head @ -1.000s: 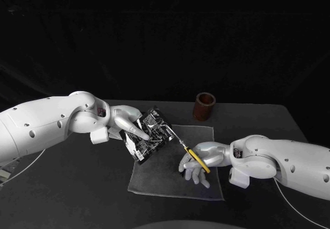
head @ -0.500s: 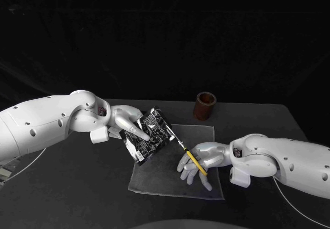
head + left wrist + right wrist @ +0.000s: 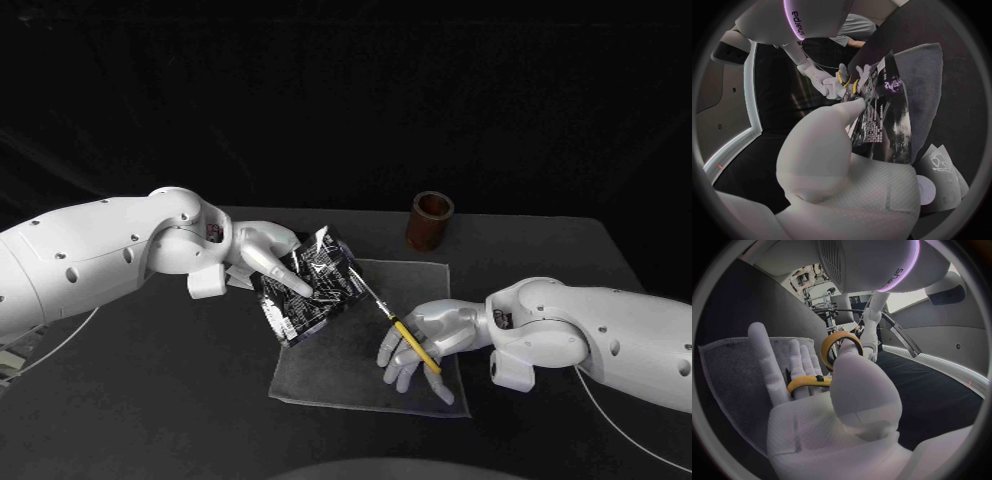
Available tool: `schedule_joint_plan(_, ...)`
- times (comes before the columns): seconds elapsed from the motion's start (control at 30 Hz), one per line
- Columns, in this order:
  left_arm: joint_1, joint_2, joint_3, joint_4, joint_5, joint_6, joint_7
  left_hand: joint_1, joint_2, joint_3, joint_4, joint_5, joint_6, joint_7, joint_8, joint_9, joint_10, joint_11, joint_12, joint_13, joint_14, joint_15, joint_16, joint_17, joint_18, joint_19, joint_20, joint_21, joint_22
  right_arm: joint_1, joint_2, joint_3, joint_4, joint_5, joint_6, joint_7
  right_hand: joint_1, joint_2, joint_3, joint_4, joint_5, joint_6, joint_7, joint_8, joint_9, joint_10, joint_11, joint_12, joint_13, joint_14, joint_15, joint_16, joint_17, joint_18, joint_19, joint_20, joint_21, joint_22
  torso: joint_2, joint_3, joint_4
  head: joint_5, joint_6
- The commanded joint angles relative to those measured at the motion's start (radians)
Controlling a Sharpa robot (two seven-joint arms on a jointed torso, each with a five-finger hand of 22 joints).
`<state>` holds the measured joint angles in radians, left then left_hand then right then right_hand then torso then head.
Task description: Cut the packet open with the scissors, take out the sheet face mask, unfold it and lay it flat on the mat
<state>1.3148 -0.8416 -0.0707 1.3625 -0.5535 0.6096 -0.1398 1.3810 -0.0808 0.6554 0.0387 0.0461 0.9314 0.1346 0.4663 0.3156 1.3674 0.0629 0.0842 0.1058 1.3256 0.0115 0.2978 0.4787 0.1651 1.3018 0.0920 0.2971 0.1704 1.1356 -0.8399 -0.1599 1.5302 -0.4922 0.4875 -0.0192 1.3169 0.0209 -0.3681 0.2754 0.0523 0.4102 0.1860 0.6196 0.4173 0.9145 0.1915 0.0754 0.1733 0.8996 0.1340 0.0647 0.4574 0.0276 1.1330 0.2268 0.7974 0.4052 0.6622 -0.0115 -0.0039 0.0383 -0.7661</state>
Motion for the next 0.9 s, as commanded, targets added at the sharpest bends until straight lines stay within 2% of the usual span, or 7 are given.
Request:
schedule_joint_plan(0.03, -0.001, 0.003, -0.001, -0.006, 0.016, 0.055, -0.024, 0.002, 0.011, 0.008, 0.004, 0.002, 0.006, 0.002, 0.0, 0.157, 0.009, 0.001, 0.003, 0.003, 0.004, -0.008, 0.007, 0.004, 0.012, 0.001, -0.005, 0.007, 0.002, 0.002, 0.0, 0.002, -0.005, 0.0, 0.065, 0.021, 0.012, 0.003, 0.006, -0.003, -0.003, -0.147, 0.008, 0.01, -0.003, -0.003, 0.007, 0.004, -0.008, -0.026, 0.013, 0.0, -0.009, 0.157, 0.003, 0.006, -0.004, -0.003, 0.0, 0.0004, 0.0018, 0.0, 0.0)
schedule_joint_plan(0.23, -0.001, 0.008, 0.0, -0.019, 0.029, 0.066, -0.04, 0.0, 0.017, 0.009, 0.01, 0.002, 0.001, 0.001, -0.004, 0.163, 0.019, -0.001, 0.009, 0.008, 0.012, -0.011, 0.015, 0.014, 0.013, 0.005, -0.006, 0.013, 0.006, 0.003, 0.004, 0.002, -0.014, 0.011, 0.078, 0.032, 0.018, 0.011, 0.0, -0.006, -0.004, -0.102, 0.001, 0.026, -0.013, -0.001, 0.008, 0.012, -0.023, -0.035, 0.015, 0.004, -0.028, 0.157, 0.002, 0.009, -0.004, -0.008, 0.0, -0.0008, 0.0006, -0.001, -0.001)
schedule_joint_plan(0.5, 0.0, 0.016, 0.0, -0.022, 0.036, 0.081, -0.05, -0.003, 0.02, 0.011, 0.016, 0.002, -0.004, -0.001, -0.007, 0.17, 0.028, -0.004, 0.016, 0.014, 0.018, -0.013, 0.024, 0.026, 0.014, 0.009, -0.007, 0.019, 0.01, 0.005, 0.015, 0.003, -0.022, 0.044, 0.06, 0.05, 0.019, 0.018, -0.004, -0.007, -0.004, -0.082, 0.003, 0.03, -0.02, -0.006, 0.008, 0.012, -0.031, -0.034, 0.014, 0.007, -0.036, 0.158, 0.003, 0.009, -0.003, -0.011, 0.0, -0.0007, 0.0009, 0.0, -0.001)
schedule_joint_plan(0.67, 0.0, 0.018, 0.0, -0.02, 0.037, 0.089, -0.052, -0.003, 0.02, 0.012, 0.016, 0.002, -0.003, -0.001, -0.007, 0.172, 0.029, -0.005, 0.017, 0.015, 0.019, -0.014, 0.026, 0.028, 0.014, 0.01, -0.007, 0.02, 0.01, 0.006, 0.024, 0.003, -0.021, 0.052, 0.043, 0.058, 0.018, 0.021, -0.013, -0.008, -0.003, -0.075, 0.003, 0.026, -0.032, -0.034, 0.012, 0.004, -0.046, -0.047, 0.018, 0.004, -0.05, 0.157, 0.004, 0.011, -0.002, -0.014, 0.001, -0.0009, 0.0011, 0.0, 0.0)
schedule_joint_plan(0.9, 0.0, 0.019, 0.0, -0.019, 0.037, 0.097, -0.051, -0.002, 0.019, 0.012, 0.015, 0.002, -0.003, -0.002, -0.007, 0.174, 0.03, -0.005, 0.018, 0.016, 0.02, -0.015, 0.028, 0.03, 0.015, 0.011, -0.008, 0.021, 0.011, 0.006, 0.032, 0.004, -0.026, 0.059, 0.032, 0.062, 0.018, 0.017, -0.015, -0.006, -0.003, -0.093, -0.008, 0.013, -0.053, -0.087, 0.021, -0.002, -0.068, -0.082, 0.027, 0.002, -0.075, 0.157, -0.002, 0.019, 0.0, -0.02, 0.0, -0.0014, 0.0014, 0.001, -0.003)
